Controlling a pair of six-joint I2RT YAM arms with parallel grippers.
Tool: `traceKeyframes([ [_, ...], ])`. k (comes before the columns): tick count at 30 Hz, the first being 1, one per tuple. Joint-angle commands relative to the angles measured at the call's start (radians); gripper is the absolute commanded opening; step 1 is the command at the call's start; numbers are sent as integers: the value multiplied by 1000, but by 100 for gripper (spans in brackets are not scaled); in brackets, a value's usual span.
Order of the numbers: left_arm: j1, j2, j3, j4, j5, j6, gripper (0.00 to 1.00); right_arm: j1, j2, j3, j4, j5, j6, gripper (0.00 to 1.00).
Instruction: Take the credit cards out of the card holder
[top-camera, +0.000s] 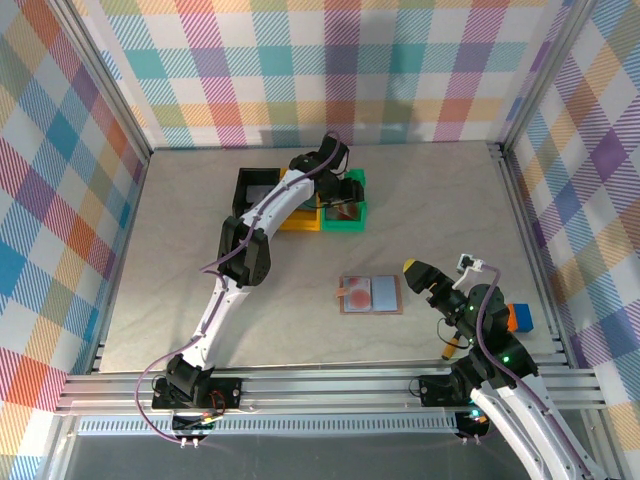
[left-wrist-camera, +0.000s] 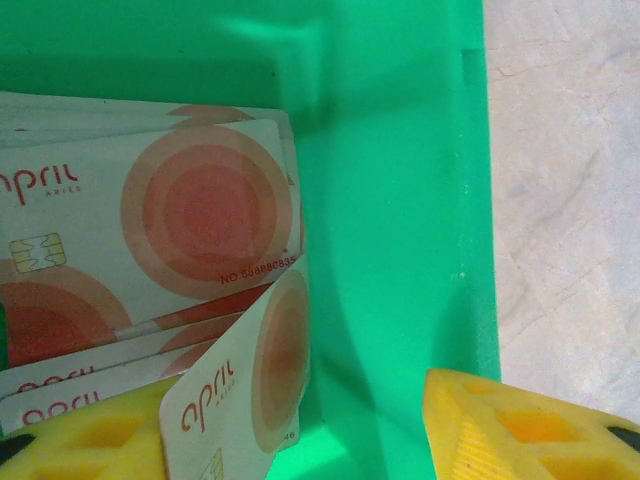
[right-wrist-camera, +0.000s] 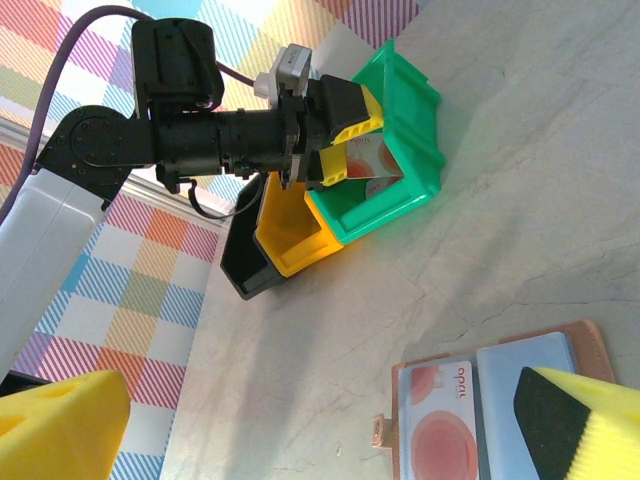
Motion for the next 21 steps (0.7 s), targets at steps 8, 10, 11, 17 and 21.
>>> traceKeyframes([
  [8, 8, -94, 24, -48, -99, 35, 63, -2, -17, -7, -3, -17, -6, 99],
  [10, 4, -101, 25, -53, -115, 42, 63, -2, -16, -5, -2, -19, -7, 99],
  [11, 2, -104, 25, -55, -122, 45, 63, -2, -17, -7, -4, -19, -7, 99],
  [17, -12, -117, 25, -67, -157, 52, 64, -3, -16, -5, -6, -20, -8, 99],
  [21, -14, -133, 25, -71, -182, 56, 64, -3, -18, -3, -11, -22, -8, 99],
])
